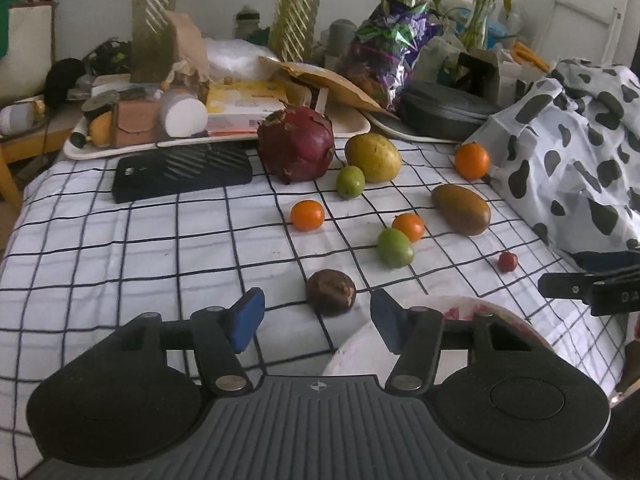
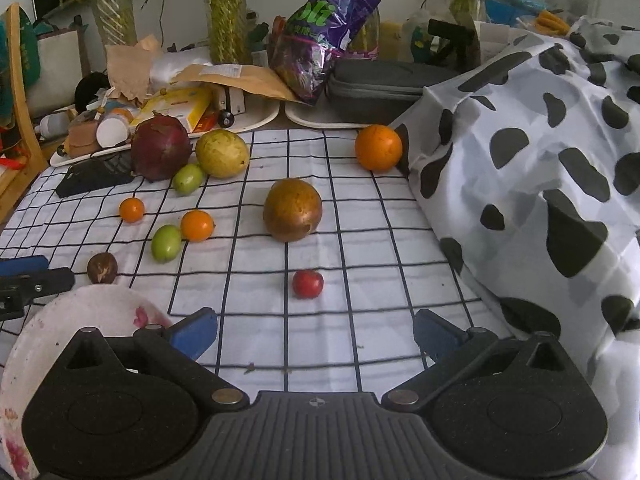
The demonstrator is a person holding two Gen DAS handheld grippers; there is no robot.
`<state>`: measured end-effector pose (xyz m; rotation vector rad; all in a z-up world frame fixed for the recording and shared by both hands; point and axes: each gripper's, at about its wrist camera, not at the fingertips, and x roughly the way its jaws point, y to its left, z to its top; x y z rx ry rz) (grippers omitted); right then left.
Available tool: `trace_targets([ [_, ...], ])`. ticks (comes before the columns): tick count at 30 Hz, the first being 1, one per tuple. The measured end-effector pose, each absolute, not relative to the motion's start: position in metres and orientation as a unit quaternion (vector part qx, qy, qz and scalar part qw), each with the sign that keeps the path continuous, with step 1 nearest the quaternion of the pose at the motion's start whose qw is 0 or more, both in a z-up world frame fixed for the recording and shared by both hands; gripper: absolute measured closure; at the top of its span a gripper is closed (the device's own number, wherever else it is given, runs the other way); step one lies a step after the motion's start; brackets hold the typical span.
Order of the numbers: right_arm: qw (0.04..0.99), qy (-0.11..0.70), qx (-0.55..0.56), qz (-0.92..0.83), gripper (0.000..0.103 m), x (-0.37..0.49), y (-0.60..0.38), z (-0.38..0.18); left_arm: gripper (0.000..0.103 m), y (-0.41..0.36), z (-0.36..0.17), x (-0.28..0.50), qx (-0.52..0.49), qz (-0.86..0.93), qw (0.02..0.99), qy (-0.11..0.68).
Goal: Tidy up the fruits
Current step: 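Grasp the brown passion fruit with the left gripper while the right gripper grasps the red cherry tomato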
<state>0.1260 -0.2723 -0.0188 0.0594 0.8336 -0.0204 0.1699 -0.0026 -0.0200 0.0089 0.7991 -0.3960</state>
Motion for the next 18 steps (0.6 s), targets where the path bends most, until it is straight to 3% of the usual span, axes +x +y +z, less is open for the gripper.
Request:
trace_targets([
  [7,0.914,0.406,0.016,-0.004,0.000,0.145,-0.273,-0.020,0.050,-0.015,-0.031,0.195,0.015,-0.204,0.886,0.416],
  [10,0.912,0.411,0.011,-0.005,0.000,0.153,-0.274,-0.022,0.066,-0.022,-0.037,0.204,0.026,-0.209,0.876,0.434],
  [18,0.907,0.421,0.007,-0.007,0.000,0.166,-0.278,-0.027,0.068,-0.037,-0.041,0.211,0.062,-0.212,0.874,0.432],
])
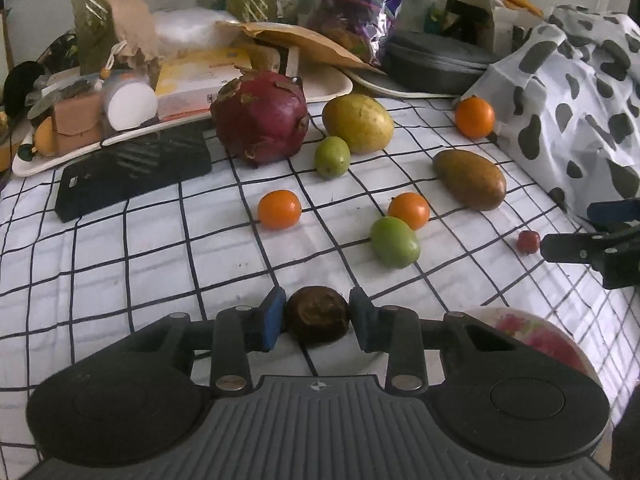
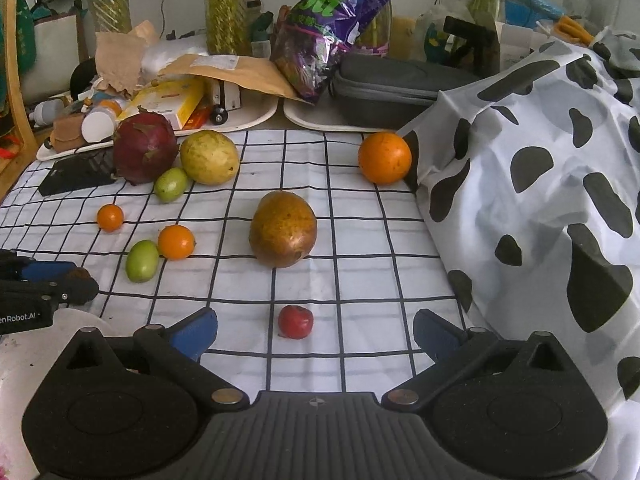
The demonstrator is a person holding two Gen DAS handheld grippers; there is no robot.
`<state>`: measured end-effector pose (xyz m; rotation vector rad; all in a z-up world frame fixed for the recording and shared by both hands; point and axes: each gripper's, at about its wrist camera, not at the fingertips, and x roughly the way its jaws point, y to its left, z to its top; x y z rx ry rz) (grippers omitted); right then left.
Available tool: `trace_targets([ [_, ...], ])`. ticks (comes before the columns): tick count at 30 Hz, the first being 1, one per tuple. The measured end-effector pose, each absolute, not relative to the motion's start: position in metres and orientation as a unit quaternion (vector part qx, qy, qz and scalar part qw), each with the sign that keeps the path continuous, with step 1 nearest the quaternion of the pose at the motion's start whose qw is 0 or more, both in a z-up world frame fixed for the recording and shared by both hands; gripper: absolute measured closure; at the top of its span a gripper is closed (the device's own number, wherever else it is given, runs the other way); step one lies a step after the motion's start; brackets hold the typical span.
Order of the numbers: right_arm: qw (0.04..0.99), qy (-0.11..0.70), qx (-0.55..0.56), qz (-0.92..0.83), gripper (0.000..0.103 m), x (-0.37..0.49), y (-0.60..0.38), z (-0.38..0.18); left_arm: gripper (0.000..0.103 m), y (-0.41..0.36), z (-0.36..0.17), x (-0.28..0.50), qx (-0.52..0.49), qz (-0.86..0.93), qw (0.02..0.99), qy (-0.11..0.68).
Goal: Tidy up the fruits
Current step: 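Grasp the brown passion fruit with the left gripper while the right gripper grasps the red cherry tomato, then place the passion fruit on the plate with the left gripper while the right drops the cherry tomato there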
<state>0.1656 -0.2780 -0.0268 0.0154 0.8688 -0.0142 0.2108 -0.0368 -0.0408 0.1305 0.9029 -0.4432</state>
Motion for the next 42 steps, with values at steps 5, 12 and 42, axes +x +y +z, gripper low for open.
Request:
trace_targets([
  [5,0.904,0.427,0.008,-0.002,0.000,0.169,-0.279,-0.030,0.070,-0.039,-0.040,0.212,0.074,-0.205,0.872,0.437],
  [12,0.894,0.447,0.024,0.006,0.032,0.180,-0.279,-0.037,0.071,-0.034,-0.039,0.212,0.065,-0.207,0.872,0.439],
  [42,0.914,0.389,0.068,0.095,0.081,0.141,-0.255,0.000,0.072,-0.022,-0.008,0.142,0.051,-0.245,0.897,0.364],
])
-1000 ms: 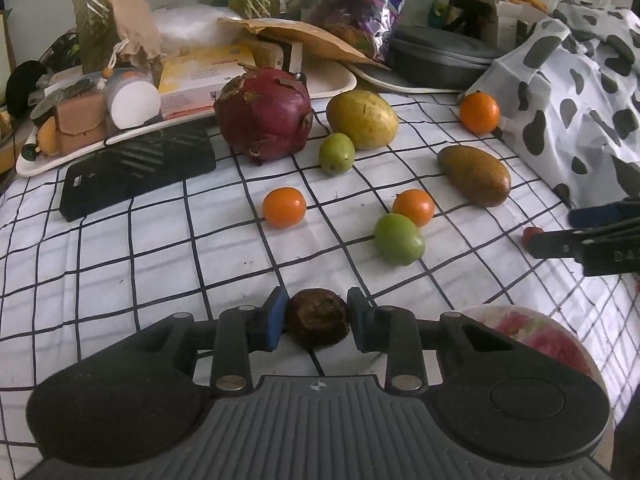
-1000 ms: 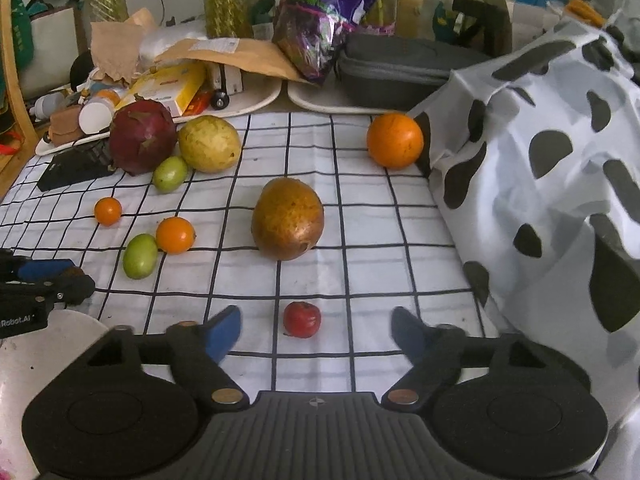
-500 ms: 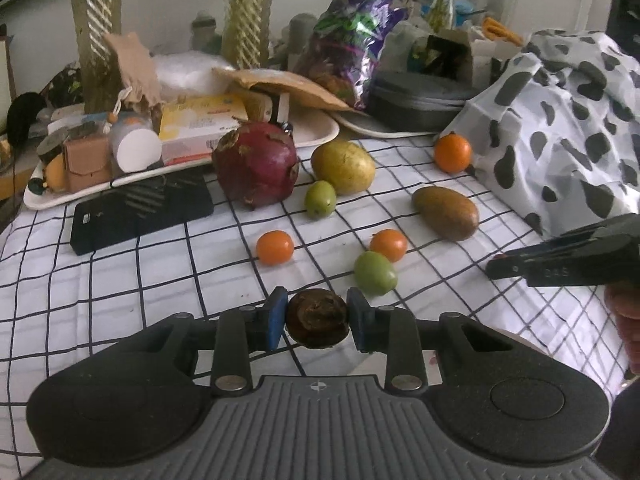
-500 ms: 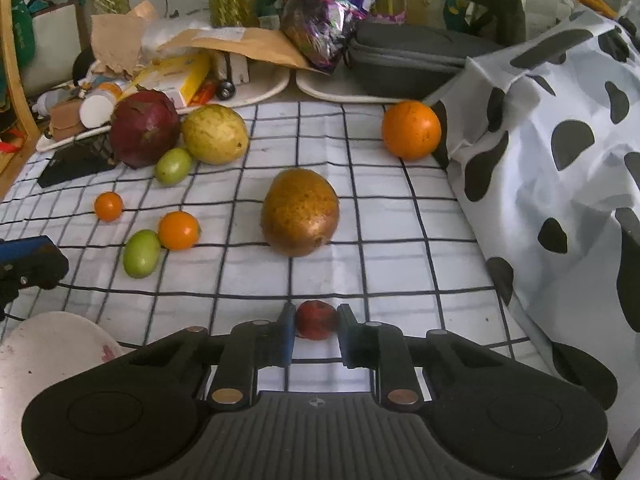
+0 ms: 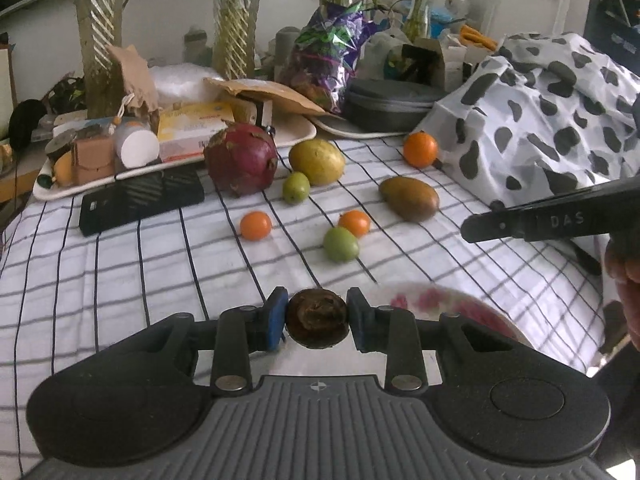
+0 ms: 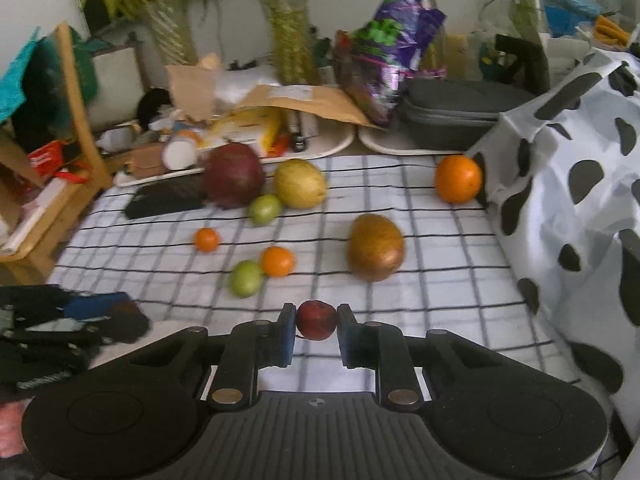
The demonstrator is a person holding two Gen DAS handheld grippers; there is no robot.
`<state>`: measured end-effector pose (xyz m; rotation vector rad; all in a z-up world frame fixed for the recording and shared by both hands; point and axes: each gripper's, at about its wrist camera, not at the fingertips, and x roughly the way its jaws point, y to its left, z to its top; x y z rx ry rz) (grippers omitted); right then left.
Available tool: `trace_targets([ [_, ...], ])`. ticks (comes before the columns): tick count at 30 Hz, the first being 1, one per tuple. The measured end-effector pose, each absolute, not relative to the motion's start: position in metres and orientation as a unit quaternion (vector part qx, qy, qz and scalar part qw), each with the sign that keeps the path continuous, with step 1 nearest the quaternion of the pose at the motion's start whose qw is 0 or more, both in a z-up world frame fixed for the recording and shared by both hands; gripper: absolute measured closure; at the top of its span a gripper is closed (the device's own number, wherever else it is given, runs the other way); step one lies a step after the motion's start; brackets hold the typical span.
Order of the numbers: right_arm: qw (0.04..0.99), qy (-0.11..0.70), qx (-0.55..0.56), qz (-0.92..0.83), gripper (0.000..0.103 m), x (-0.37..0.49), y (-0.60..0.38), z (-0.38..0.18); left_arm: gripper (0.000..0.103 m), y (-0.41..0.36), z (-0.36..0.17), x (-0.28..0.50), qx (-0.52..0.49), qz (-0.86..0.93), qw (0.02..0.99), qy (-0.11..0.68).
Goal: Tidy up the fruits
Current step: 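Place the passion fruit on the plate with the left gripper while the right drops the cherry tomato there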
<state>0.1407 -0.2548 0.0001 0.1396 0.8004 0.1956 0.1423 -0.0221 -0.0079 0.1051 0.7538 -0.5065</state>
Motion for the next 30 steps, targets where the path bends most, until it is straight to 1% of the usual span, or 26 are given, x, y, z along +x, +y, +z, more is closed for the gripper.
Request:
trace_targets([
  [8,0.896,0.408,0.100,0.146,0.080,0.114,-0.235,0.002,0.072,-0.027,-0.015,0.118,0.060,-0.259,0.885,0.383],
  [12,0.870,0.443,0.144,0.161,0.080,0.114,-0.231,-0.009,0.071,-0.033,-0.022,0.112,0.073,-0.269,0.879,0.387],
  [16,0.856,0.461,0.169,0.163,0.080,0.119,-0.229,-0.017,0.071,-0.040,-0.026,0.108,0.094,-0.263,0.880,0.383],
  [17,0.852,0.465,0.179,0.163,0.080,0.121,-0.230,-0.020,0.069,-0.041,-0.027,0.108,0.100,-0.258,0.881,0.384],
  [18,0.849,0.467,0.187,0.163,0.079,0.121,-0.231,-0.022,0.061,-0.042,-0.027,0.108,0.103,-0.252,0.882,0.384],
  [19,0.845,0.470,0.197,0.163,0.075,0.122,-0.233,-0.024,0.048,-0.042,-0.026,0.107,0.106,-0.244,0.885,0.382],
  [20,0.841,0.473,0.206,0.162,0.056,0.123,-0.234,-0.025,0.042,-0.041,-0.025,0.106,0.107,-0.238,0.889,0.376],
  [21,0.839,0.473,0.216,0.158,0.030,0.124,-0.236,-0.026,0.033,-0.040,-0.023,0.105,0.106,-0.233,0.893,0.369],
  [22,0.839,0.472,0.224,0.152,0.024,0.123,-0.238,-0.026,0.029,-0.039,-0.020,0.103,0.102,-0.231,0.899,0.358],
  [24,0.841,0.459,0.237,0.158,0.015,0.120,-0.241,-0.022,0.028,-0.036,-0.015,0.100,0.096,-0.228,0.906,0.345],
  [26,0.851,0.445,0.232,0.154,0.011,0.115,-0.242,-0.015,0.028,-0.033,-0.012,0.096,0.095,-0.220,0.910,0.339],
  [30,0.862,0.423,0.229,0.157,0.008,0.101,-0.246,-0.005,0.028,-0.028,-0.007,0.084,0.096,-0.210,0.911,0.342],
])
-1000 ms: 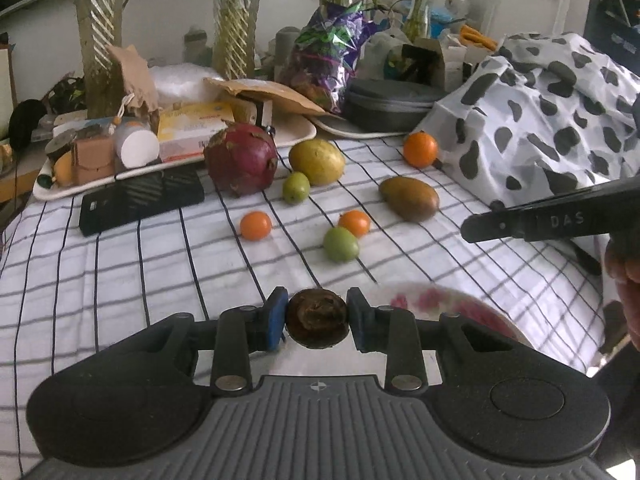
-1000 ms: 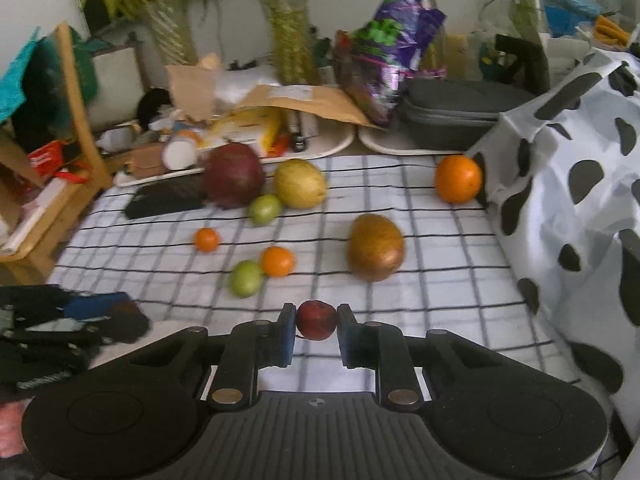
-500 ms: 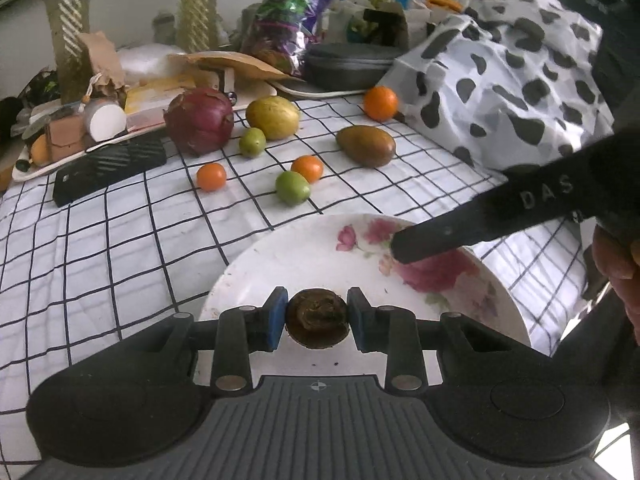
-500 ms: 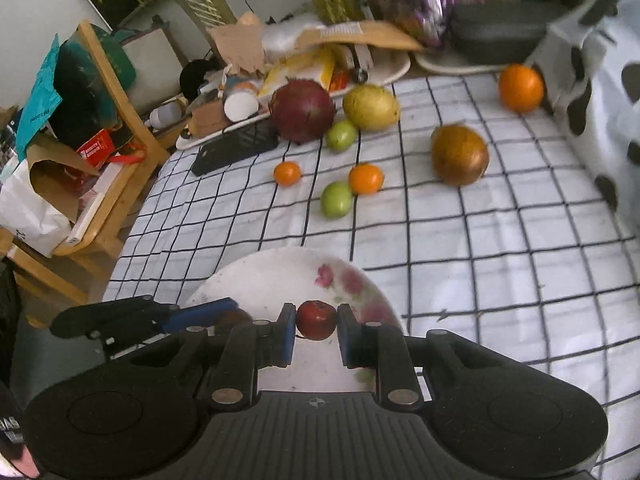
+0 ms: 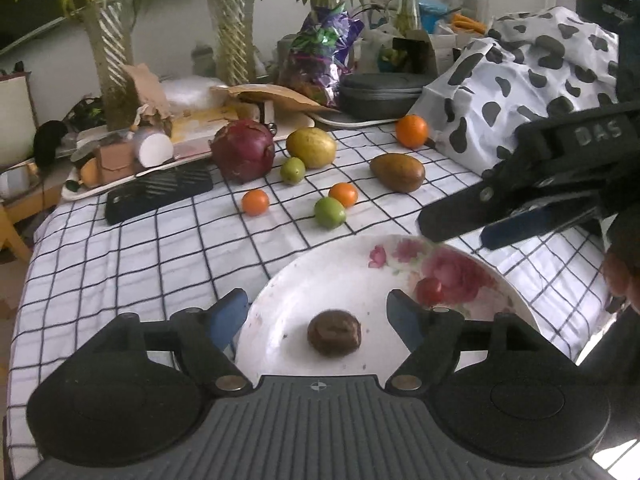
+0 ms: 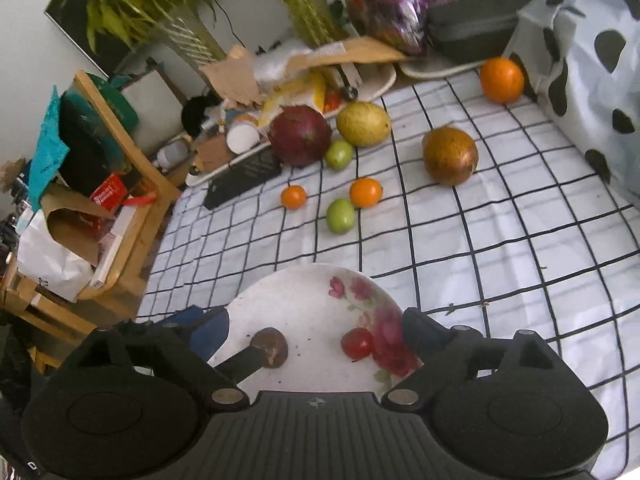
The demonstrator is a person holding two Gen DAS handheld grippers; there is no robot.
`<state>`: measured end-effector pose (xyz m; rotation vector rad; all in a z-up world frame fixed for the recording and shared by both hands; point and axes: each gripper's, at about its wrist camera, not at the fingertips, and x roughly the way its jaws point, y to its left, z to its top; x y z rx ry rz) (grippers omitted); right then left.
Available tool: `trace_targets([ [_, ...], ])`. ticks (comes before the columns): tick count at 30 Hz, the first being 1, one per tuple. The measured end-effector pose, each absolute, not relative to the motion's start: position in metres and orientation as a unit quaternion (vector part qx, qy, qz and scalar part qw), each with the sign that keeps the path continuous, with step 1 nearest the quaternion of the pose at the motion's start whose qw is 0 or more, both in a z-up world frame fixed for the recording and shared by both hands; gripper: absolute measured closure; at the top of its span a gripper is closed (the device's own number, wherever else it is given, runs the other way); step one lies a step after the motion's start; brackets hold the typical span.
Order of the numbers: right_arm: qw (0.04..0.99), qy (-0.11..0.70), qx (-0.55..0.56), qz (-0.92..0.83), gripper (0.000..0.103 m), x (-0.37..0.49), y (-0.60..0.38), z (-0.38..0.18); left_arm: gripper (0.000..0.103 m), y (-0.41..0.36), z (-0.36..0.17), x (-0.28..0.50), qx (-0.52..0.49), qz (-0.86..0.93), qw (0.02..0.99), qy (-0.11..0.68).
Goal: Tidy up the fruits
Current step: 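Place the passion fruit on the plate with the left gripper while the right drops the cherry tomato there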
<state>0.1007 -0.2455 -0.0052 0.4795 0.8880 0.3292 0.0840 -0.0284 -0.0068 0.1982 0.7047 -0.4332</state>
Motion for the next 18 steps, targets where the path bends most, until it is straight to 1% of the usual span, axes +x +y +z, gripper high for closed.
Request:
trace_targets([
  [2,0.869,0.417,0.220,0.151,0.007,0.094,-0.246,-0.002,0.028,-0.026,-0.005,0.078,0.095,-0.205,0.911,0.345],
  [5,0.880,0.413,0.193,0.135,0.000,0.082,-0.244,0.003,0.028,-0.022,-0.003,0.069,0.087,-0.198,0.910,0.353],
  [11,0.897,0.416,0.113,0.099,0.000,0.059,-0.232,0.007,0.028,-0.011,0.003,0.050,0.071,-0.185,0.914,0.355],
  [18,0.908,0.406,0.068,0.076,0.000,0.035,-0.226,0.012,0.028,-0.001,0.007,0.033,0.053,-0.167,0.916,0.361],
])
